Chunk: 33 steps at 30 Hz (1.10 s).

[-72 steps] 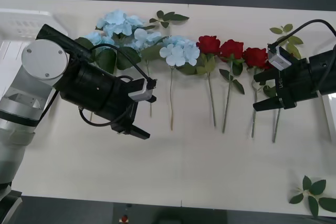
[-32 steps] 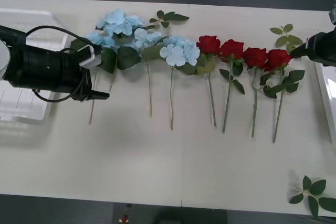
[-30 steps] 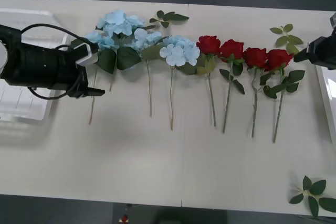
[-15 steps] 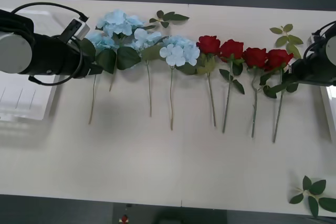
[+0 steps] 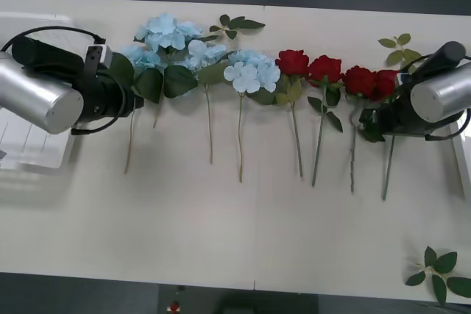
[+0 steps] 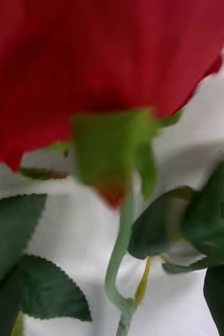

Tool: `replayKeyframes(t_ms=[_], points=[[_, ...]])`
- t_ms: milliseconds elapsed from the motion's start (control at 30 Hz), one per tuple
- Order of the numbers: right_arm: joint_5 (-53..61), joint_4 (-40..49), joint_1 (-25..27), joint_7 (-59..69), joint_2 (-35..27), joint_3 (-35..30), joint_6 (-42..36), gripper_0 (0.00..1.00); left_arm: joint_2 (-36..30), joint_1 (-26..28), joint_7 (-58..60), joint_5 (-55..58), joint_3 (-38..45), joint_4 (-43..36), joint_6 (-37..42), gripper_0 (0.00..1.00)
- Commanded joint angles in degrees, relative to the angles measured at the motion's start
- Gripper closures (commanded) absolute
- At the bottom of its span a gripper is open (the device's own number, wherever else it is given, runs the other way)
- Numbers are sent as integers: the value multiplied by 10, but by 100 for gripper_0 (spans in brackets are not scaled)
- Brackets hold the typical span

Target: Put the red flowers into the right box and the blue flowers into the left box

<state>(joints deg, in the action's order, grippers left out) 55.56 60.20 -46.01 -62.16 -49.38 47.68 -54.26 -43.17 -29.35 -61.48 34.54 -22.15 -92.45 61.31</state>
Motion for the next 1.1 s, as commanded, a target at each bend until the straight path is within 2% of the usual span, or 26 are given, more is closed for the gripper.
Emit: replayKeyframes(t_ms=[33,100,133,167,333,500,633,800,1100], points=[[-3,-14,-7,-30,10,-9,11,0,5,-47,87,-57,-35,3,-7,0],[-7,-16,-9,-32,15,-9,11,36,11,-65,96,-59,-52,27,-18,0],[-7,-17,-11,-33,17,-9,9,80,15,-73,97,-60,-61,45,-30,0],[-6,-17,-12,-34,15,-9,8,100,19,-81,96,-63,-67,65,-45,0],[-1,-16,-18,-37,13,-9,6,100,44,-105,91,-92,-86,139,-102,0],[24,-12,-53,-45,-12,-10,-37,100,66,-117,87,-123,-86,180,-118,0],[92,-11,-98,-89,-58,-10,-79,100,69,-119,77,-127,-86,192,-129,0],[160,-11,-130,-144,-112,-11,-96,100,69,-120,69,-143,-98,205,-136,0],[220,-46,-133,-283,-186,-80,-137,100,71,-120,64,-161,-142,263,-193,0]])
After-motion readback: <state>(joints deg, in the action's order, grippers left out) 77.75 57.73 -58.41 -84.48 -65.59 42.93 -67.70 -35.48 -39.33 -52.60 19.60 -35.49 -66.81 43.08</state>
